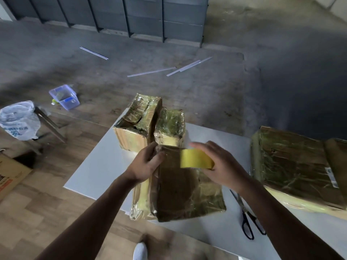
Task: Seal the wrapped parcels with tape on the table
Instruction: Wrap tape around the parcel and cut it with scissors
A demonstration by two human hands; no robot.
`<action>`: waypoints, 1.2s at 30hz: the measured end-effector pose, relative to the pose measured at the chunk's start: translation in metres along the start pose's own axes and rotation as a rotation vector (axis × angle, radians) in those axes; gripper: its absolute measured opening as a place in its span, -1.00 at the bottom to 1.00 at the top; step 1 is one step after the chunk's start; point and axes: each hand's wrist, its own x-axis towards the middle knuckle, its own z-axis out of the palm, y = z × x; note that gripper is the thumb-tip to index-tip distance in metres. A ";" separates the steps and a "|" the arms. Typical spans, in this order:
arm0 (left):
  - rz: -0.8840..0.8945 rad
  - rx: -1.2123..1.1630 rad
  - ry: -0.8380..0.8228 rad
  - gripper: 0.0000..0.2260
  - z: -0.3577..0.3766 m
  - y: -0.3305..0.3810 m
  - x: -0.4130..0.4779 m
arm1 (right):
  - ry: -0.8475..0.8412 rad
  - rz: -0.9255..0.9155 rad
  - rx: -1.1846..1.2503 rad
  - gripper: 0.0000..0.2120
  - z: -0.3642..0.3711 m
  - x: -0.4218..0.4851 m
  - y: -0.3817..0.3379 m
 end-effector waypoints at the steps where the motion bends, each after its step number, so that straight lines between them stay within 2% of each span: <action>1: -0.028 0.005 0.012 -0.52 -0.003 -0.005 0.001 | -0.039 -0.004 -0.025 -0.20 0.006 0.000 -0.001; 5: -0.107 0.212 0.034 -0.67 -0.015 -0.014 0.009 | -0.118 0.043 -0.011 -0.25 0.026 0.011 -0.009; 10: -0.273 0.179 0.253 -0.86 0.004 -0.032 0.013 | -0.197 -0.027 -0.106 -0.29 0.041 0.029 -0.013; 15: -0.155 0.168 0.190 -0.80 0.004 -0.050 0.013 | -0.214 -0.174 -0.304 -0.28 0.027 0.052 -0.014; 20: -0.242 0.165 0.185 -0.75 -0.006 -0.075 0.011 | -0.270 -0.184 -0.488 -0.26 -0.001 0.046 0.012; 26: -0.213 0.121 0.103 -0.77 -0.004 -0.077 0.017 | -0.423 -0.042 -0.472 -0.32 -0.016 0.025 0.035; 29: -0.243 0.107 0.107 -0.78 -0.003 -0.086 0.016 | -0.435 0.091 -0.157 -0.32 -0.014 0.026 0.037; 31: -0.273 0.079 0.101 -0.78 -0.002 -0.090 0.011 | -0.412 0.107 -0.014 -0.35 -0.004 0.021 0.035; 33: -0.289 0.054 0.085 -0.77 0.000 -0.091 0.009 | -0.374 0.066 -0.043 -0.38 0.003 0.015 0.038; 36: -0.291 0.056 0.053 -0.76 0.005 -0.093 0.012 | -0.391 -0.009 -0.236 -0.40 -0.007 0.009 0.047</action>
